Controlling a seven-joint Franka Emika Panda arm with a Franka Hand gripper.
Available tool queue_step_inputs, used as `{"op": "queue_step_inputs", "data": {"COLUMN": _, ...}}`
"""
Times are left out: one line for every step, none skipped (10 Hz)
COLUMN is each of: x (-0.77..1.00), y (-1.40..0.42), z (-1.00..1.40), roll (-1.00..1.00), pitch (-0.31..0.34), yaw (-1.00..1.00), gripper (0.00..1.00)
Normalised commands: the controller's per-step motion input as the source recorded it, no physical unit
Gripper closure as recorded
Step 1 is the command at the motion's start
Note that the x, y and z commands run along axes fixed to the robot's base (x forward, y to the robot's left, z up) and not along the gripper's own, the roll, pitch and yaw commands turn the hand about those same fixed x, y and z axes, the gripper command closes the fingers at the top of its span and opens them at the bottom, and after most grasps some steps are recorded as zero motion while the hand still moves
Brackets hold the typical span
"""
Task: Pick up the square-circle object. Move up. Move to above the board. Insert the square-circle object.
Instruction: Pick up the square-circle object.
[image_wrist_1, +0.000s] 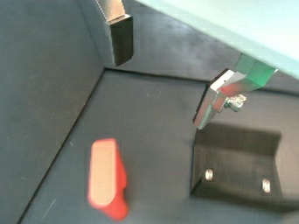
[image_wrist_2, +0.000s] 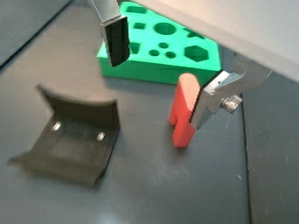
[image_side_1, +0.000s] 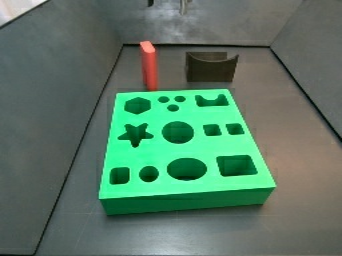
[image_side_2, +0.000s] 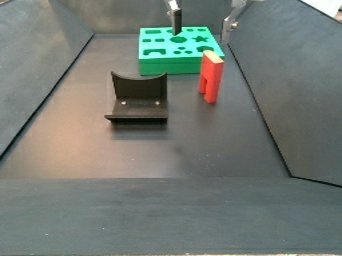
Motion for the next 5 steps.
{"op": "queue_step_inputs", "data": {"x": 0.0, "y": -0.46, "z": -0.21, "roll": 0.0, "pitch": -0.064, "yaw": -0.78, "gripper": 0.0}}
{"op": "queue_step_inputs", "data": {"x": 0.0, "y": -0.28, "z": -0.19, "roll": 0.0, "pitch": -0.049, "yaw": -0.9, "gripper": 0.0}}
{"op": "queue_step_inputs", "data": {"x": 0.0, "y": -0.13, "z": -0.23, "roll": -0.02, "pitch": -0.037, "yaw": -1.0, "gripper": 0.0}}
{"op": "queue_step_inputs", "data": {"x": 0.0, "y": -0.06, "z": -0.25, "roll": -0.04, "pitch": -0.027, "yaw": -1.0, "gripper": 0.0}}
{"op": "queue_step_inputs", "data": {"x": 0.0, "y": -0.05, "z": -0.26, "roll": -0.06, "pitch": -0.026, "yaw": -1.0, "gripper": 0.0}}
